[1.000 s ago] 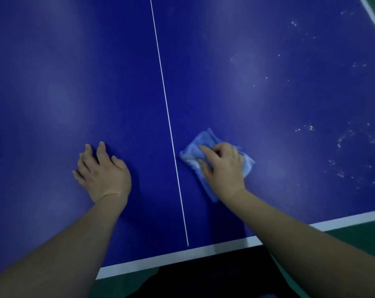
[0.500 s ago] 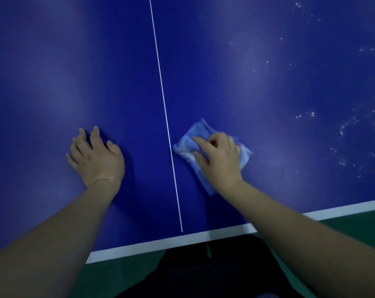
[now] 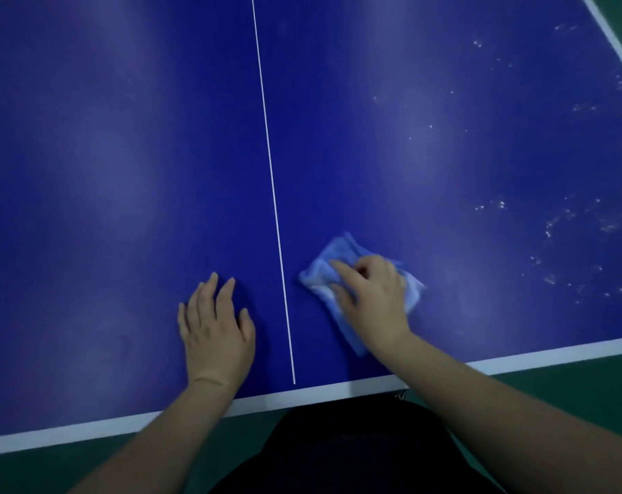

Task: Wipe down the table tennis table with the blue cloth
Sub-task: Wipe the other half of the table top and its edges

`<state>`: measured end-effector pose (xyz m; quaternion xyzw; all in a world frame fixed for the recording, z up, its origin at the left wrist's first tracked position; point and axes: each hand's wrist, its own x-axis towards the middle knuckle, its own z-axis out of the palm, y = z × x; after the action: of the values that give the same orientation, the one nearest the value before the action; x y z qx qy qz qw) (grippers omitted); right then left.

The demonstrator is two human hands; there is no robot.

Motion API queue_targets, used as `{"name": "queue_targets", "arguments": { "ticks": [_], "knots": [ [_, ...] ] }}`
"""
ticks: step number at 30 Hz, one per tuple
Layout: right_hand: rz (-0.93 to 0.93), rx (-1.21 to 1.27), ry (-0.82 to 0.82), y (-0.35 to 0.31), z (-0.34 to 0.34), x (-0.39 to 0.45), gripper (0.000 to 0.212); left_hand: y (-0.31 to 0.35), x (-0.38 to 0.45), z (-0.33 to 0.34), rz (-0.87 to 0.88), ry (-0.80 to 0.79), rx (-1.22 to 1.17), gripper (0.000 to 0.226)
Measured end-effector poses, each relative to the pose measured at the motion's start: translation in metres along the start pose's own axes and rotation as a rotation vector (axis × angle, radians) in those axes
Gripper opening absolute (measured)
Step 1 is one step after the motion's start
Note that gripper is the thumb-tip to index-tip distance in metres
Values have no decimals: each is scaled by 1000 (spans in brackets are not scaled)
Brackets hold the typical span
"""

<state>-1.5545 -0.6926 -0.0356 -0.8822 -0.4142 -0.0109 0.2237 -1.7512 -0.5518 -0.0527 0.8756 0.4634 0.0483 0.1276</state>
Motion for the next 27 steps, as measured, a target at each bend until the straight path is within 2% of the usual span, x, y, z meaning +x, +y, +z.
{"name": "queue_targets", "arguments": {
  "ticks": [2,3,5,7,8,10,12,14,16,18,20,24,26,27],
  "knots": [
    [-125,0,-72,-5,2,31,30,1,0,0,-2,12,3,49],
    [-112,-28,-88,0,2,46,31,2,0,-1,0,16,10,49],
    [91,-80,-47,26,-3,62,32,4,0,-3,5,11,22,52],
    [352,-88,77,50,-15,44,33,5,0,-3,5,7,27,54],
    [389,-78,122,51,-19,25,33,6,0,-3,4,8,31,54],
    [277,-39,116,33,-19,-18,32,6,0,-2,-1,17,36,54],
    [89,26,25,5,-10,-39,32,6,-1,-2,-2,28,30,54],
    [-69,51,-45,-19,3,-28,30,5,-1,-2,2,41,14,53],
    [-137,47,-58,-28,8,-3,32,4,-1,-2,10,42,-1,51],
    [-50,34,-31,-11,3,21,30,2,0,-2,11,31,-4,48],
    [126,-18,44,25,-11,28,27,2,0,-2,10,24,4,48],
    [407,-88,175,75,-40,-20,31,5,0,-3,11,34,10,53],
    [410,-108,192,64,-37,-47,32,5,-1,-2,12,33,6,51],
    [356,-88,180,52,-31,-53,32,5,-1,-2,13,29,5,49]
  ]
}}
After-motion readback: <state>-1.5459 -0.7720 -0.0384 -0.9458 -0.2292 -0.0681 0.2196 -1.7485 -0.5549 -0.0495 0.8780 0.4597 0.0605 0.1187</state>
